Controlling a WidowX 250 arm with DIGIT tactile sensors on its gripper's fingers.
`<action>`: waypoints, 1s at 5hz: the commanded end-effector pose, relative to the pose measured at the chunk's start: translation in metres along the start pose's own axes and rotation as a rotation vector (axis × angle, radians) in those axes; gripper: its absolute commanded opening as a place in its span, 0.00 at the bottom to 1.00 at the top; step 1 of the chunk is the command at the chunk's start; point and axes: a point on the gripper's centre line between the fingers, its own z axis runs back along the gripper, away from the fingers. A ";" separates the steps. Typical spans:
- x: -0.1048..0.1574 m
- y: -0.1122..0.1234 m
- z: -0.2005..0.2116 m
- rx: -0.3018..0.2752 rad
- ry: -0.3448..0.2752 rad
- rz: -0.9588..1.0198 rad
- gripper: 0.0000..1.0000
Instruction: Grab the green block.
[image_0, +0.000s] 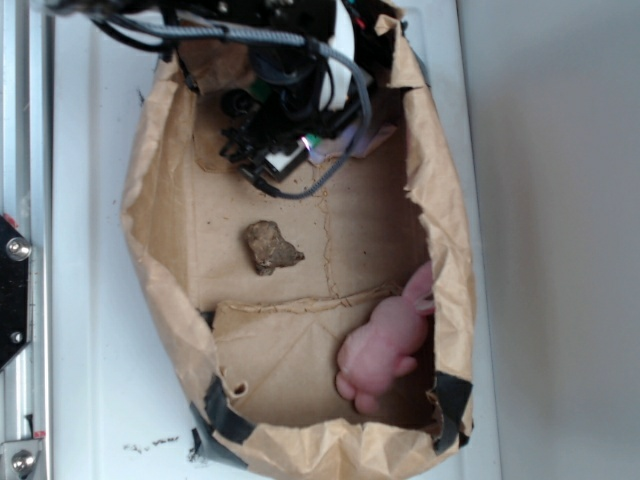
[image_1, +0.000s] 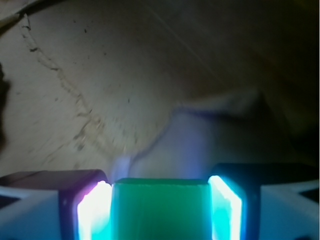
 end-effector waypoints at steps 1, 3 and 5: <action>0.055 0.002 0.045 0.195 0.093 0.264 0.00; 0.087 0.002 0.054 0.308 0.422 0.429 0.00; 0.085 0.024 0.090 0.156 0.443 0.758 0.00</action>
